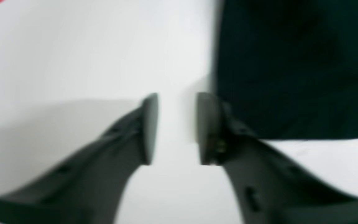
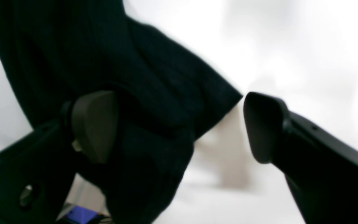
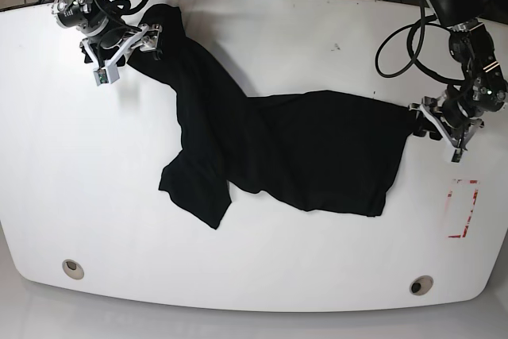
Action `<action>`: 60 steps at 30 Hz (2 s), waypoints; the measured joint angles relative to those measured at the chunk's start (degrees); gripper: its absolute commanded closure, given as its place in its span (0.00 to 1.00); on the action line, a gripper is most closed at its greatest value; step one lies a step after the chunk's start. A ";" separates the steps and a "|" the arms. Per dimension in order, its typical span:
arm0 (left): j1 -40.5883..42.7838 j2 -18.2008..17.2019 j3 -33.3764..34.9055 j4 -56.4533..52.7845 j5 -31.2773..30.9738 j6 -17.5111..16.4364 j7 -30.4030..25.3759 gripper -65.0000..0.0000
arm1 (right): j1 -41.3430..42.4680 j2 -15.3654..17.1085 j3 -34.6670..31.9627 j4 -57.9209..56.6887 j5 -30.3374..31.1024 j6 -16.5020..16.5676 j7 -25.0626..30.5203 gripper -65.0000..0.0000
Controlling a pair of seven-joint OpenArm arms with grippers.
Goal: Layout the t-shirt on the table in an organized manner, then fold the t-shirt properly
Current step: 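Hold the t-shirt with both grippers and pull its edges apart, then hold the t-shirt ends with both grippers, keeping it stretched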
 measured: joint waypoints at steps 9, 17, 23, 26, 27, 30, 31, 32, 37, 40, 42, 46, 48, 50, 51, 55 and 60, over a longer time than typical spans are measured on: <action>0.00 1.55 0.63 -0.04 0.07 -0.15 0.17 0.51 | 2.93 1.49 1.99 -3.21 0.07 0.00 0.48 0.07; 0.07 1.77 2.89 -0.04 0.02 -0.17 0.17 0.51 | 4.02 3.50 2.95 -7.78 0.81 0.11 1.46 0.07; 0.11 1.36 2.80 -0.04 0.46 -0.15 0.17 0.51 | 4.26 2.21 2.43 -7.87 0.81 0.11 2.14 0.20; -0.02 1.40 2.82 -0.04 0.42 -0.17 0.17 0.51 | 4.24 1.46 1.81 -7.80 1.31 0.13 2.51 0.20; -0.04 1.46 2.82 -0.04 0.42 -0.15 0.17 0.51 | 4.28 1.14 1.79 -7.72 1.66 0.15 2.38 0.20; -0.04 1.51 2.82 -0.04 0.42 -0.15 0.17 0.51 | 4.24 0.61 1.86 -6.69 1.79 0.13 1.57 0.18; -0.04 1.44 2.82 -0.04 0.46 -0.15 0.17 0.51 | 4.24 0.55 1.88 -6.14 1.46 0.13 1.07 0.18; -0.02 1.42 2.82 -0.04 0.44 -0.15 0.17 0.51 | 4.20 0.52 1.88 -5.51 0.90 0.11 0.52 0.18; -0.04 1.44 2.82 -0.04 0.42 -0.15 0.17 0.51 | 4.26 0.63 2.25 -4.00 0.55 -0.04 0.17 0.19; -0.04 1.42 2.82 -0.04 0.44 -0.15 0.17 0.51 | 5.62 0.61 2.19 -4.76 -0.09 -0.02 0.24 0.19; -0.02 1.42 2.82 -0.04 0.42 -0.15 0.17 0.51 | 6.51 0.61 2.19 -6.51 0.00 -0.07 0.68 0.19; -0.04 1.44 2.82 -0.04 0.42 -0.15 0.15 0.51 | 7.30 0.94 2.21 -9.97 1.44 0.15 2.36 0.19; -0.04 1.42 2.82 -0.04 0.42 -0.15 0.17 0.51 | 7.32 0.96 2.25 -10.69 1.75 0.33 2.67 0.19; -0.02 1.44 2.82 -0.04 0.42 -0.15 0.17 0.51 | 7.43 0.98 2.29 -11.21 2.14 0.39 3.10 0.20; -0.02 1.42 2.82 -0.04 0.39 -0.17 0.17 0.51 | 7.45 0.98 2.25 -11.39 2.14 0.42 3.34 0.22; -0.02 1.42 2.82 -0.04 0.42 -0.15 0.17 0.51 | 7.45 0.96 1.97 -11.63 2.14 0.37 3.56 0.38; 0.02 1.44 2.82 -0.04 0.42 -0.17 0.17 0.51 | 7.37 0.94 1.86 -11.61 2.25 0.35 3.15 0.52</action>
